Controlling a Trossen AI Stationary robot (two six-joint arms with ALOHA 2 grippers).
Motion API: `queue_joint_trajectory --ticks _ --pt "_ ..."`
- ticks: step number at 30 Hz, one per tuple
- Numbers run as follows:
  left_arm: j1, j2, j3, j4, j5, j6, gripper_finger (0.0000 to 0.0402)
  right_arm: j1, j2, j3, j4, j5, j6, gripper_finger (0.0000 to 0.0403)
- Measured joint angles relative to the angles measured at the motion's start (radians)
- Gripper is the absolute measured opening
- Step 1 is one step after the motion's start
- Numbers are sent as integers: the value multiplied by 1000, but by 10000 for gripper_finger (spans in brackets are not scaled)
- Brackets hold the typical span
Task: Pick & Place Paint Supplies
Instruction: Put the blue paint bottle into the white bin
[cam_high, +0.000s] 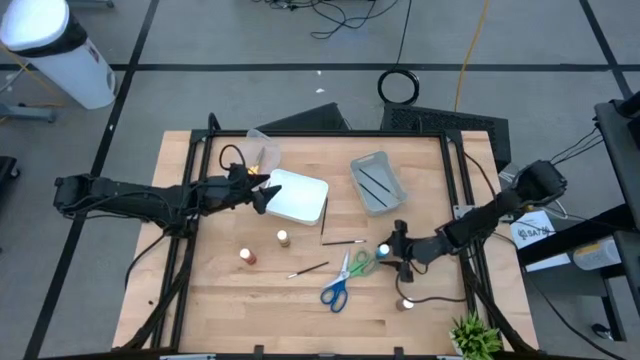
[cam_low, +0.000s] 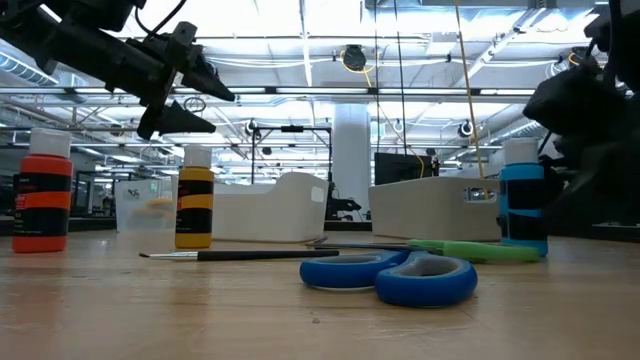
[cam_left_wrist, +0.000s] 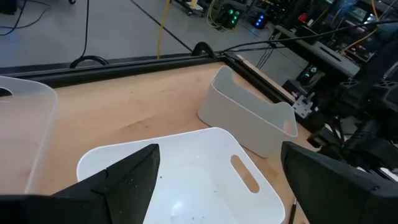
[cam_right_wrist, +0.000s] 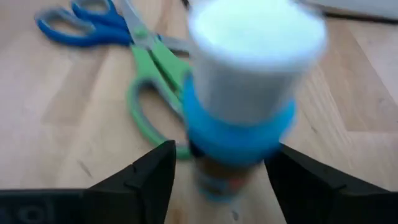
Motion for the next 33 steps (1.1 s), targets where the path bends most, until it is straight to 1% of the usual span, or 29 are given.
queue_joint_trajectory --ticks 4,6,9,10,13,15,17,18,19,22,23,24,26,29,31,33 --pt "0 0 0 -3 0 2 347 0 -10 9 5 -2 -8 180" --pt "0 0 0 -3 0 -6 347 0 -27 9 0 -26 -25 147" --pt "3 0 0 10 0 -9 347 -4 -84 19 -1 -22 -93 96" --pt "3 0 0 21 -1 -8 347 -8 -108 34 0 -23 -126 88" --pt "3 24 1 75 -31 -2 347 -31 -171 106 -33 -21 -191 88" --pt "4 39 -1 90 -64 17 347 -49 -195 172 -97 -21 -209 88" --pt "7 61 0 141 -69 21 347 -70 -196 252 -187 -23 -229 88" --pt "9 83 0 172 -53 20 347 -81 -194 289 -231 -22 -245 88" --pt "10 111 0 222 -4 24 347 -95 -184 324 -262 -22 -256 88" --pt "1 212 13 403 217 76 347 -155 -139 411 -289 -24 -257 88" --pt "-12 252 40 451 278 93 347 -177 -123 427 -292 -24 -252 88" --pt "-29 289 71 465 306 109 347 -198 -105 440 -292 -24 -237 88" --pt "-70 359 157 396 314 167 347 -235 -68 450 -293 -31 -193 88" --pt "-131 467 332 209 285 273 347 -272 -17 449 -300 -100 -140 88" --pt "-167 543 463 86 242 334 347 -282 8 448 -298 -107 -130 88" --pt "-193 611 568 -22 200 382 347 -283 27 448 -275 -105 -133 88"
